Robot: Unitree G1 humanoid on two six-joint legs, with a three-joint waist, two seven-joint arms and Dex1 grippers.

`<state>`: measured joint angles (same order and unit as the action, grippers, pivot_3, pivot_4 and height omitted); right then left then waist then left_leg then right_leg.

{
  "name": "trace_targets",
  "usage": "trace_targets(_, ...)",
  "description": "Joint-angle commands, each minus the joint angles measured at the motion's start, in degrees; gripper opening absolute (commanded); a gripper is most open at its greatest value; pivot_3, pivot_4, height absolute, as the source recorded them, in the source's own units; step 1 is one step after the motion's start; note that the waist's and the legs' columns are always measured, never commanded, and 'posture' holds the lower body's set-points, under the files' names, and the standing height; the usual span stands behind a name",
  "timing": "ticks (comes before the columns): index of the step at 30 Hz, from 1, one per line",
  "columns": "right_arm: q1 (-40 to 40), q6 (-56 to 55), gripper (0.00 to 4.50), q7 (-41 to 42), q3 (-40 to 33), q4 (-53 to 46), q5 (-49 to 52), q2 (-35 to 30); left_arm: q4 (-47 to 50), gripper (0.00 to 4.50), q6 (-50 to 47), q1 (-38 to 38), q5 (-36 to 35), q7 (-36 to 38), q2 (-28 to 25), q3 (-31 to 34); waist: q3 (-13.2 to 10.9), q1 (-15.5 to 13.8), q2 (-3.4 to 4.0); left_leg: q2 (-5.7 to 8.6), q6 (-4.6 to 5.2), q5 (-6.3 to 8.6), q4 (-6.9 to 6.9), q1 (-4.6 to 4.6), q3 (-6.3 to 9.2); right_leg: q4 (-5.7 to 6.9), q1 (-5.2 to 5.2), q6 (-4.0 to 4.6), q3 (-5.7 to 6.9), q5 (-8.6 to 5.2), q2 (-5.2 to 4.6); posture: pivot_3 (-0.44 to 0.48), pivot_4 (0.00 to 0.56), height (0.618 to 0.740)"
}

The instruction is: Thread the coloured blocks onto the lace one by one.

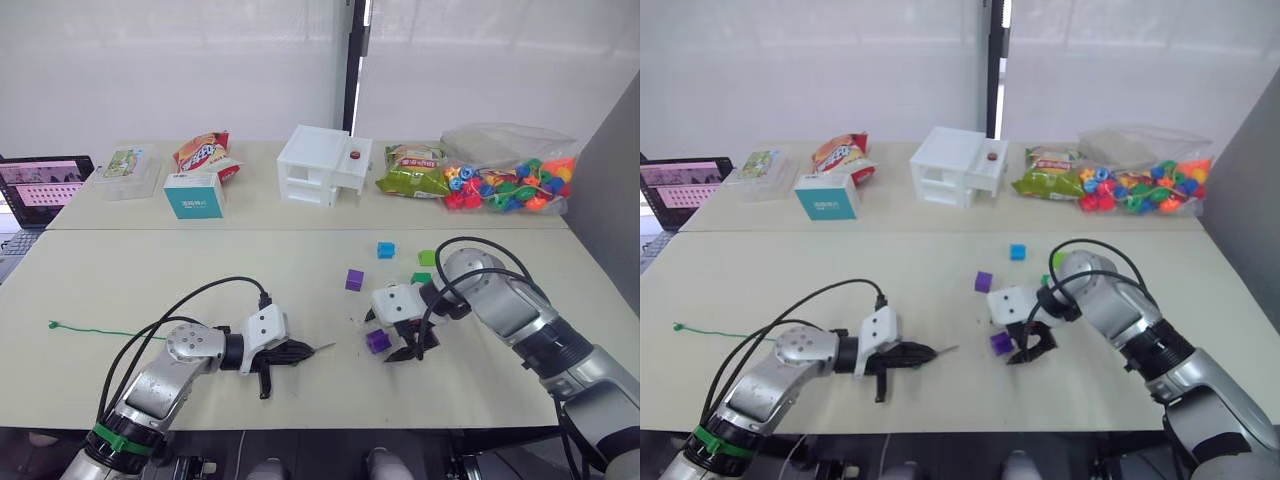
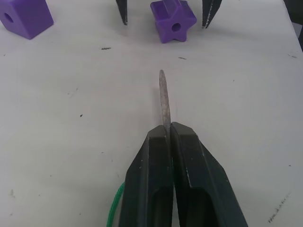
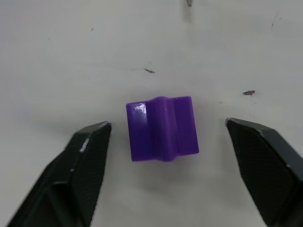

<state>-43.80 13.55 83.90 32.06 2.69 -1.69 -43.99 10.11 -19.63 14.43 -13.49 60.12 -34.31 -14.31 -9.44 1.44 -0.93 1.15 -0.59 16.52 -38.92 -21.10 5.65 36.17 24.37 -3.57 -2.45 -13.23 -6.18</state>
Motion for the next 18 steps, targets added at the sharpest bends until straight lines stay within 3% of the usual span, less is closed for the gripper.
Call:
trace_targets(1,0.8,2.4,2.6,0.6,-2.1,-3.2,0.9,-0.3,-0.1,0.0,1.4,1.2,-0.5,1.3,0.3,-0.4,0.0,-0.1,0.0,0.0,0.0,0.0,-0.01,0.0,0.0,0.0,0.0,0.0,0.0,0.0,0.0,0.0,0.15,0.74)
trace_targets(5,2.3,5.1,1.37,-0.2,-3.0,-5.5,0.6,-1.2,-0.9,0.0,1.6,2.3,-1.1,2.9,1.0,-1.1,0.0,-0.4,0.0,0.01,-0.01,0.0,-0.02,0.0,0.0,0.0,0.0,0.0,0.0,0.0,0.0,0.0,0.15,0.74)
trace_targets(13,7.5,25.2,1.37,-5.9,-6.1,-15.2,2.7,-0.6,-5.2,0.0,4.5,6.2,2.1,6.2,1.8,-5.0,0.0,-0.6,0.0,0.02,0.0,0.0,-0.04,-0.01,0.01,0.01,-0.02,0.0,0.02,0.0,0.0,0.0,0.15,0.74)
trace_targets(18,9.2,31.7,1.37,-8.6,-5.9,-19.2,3.8,-1.1,-7.5,0.0,5.9,7.5,2.6,7.7,2.7,-6.2,0.0,-0.6,0.0,0.02,0.0,0.0,-0.04,0.0,0.03,0.02,-0.02,0.0,0.03,0.0,0.0,0.0,0.15,0.74)
